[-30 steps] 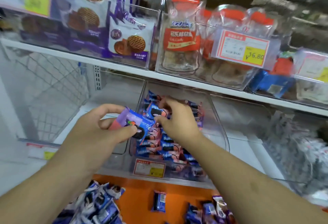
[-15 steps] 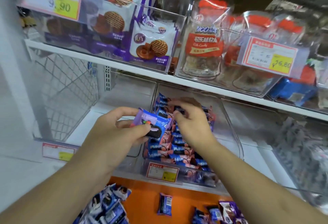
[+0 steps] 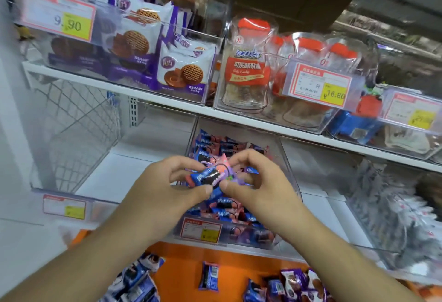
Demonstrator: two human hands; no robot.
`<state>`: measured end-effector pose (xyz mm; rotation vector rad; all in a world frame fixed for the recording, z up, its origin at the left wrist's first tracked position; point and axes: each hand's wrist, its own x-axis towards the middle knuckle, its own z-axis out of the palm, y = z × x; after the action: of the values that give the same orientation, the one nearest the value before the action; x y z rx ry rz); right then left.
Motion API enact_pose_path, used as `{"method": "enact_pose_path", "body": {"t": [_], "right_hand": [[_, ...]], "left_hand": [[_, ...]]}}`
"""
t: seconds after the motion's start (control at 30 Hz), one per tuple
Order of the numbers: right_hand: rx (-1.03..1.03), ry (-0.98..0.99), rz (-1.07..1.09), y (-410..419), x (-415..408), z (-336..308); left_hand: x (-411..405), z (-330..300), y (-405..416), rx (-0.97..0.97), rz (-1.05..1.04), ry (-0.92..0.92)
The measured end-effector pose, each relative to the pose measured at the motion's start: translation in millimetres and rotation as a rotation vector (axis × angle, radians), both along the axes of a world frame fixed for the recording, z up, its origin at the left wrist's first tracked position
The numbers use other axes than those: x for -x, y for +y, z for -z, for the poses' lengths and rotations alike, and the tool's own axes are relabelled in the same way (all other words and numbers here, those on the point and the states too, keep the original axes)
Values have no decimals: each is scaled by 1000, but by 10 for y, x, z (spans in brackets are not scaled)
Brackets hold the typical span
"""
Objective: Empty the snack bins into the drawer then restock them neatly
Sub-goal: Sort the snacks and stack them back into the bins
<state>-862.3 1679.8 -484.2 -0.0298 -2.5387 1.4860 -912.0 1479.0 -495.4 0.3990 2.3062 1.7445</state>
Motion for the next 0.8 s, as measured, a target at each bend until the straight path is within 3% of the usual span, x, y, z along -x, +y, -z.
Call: {"method": "enact_pose_path", "body": {"t": [0.13,0.2,0.37,0.43,0.6,0.8], "right_hand": [[-485,92,-69,81,-26,-19],[-600,130,-99,95,16,12],[-751,144,199,336,337,183],[-822,114,304,466,541,285],[-781,56,271,586,914,602],[-1068,89,263,658,1031,762]], "left_hand": [[-5,36,36,137,28,140],[-7,56,55,169,15,222],[26,113,7,370,-17,460],[38,165,-15,431,18,465],[44,267,-18,451,82,455],[78,290,-9,450,97,449]]}}
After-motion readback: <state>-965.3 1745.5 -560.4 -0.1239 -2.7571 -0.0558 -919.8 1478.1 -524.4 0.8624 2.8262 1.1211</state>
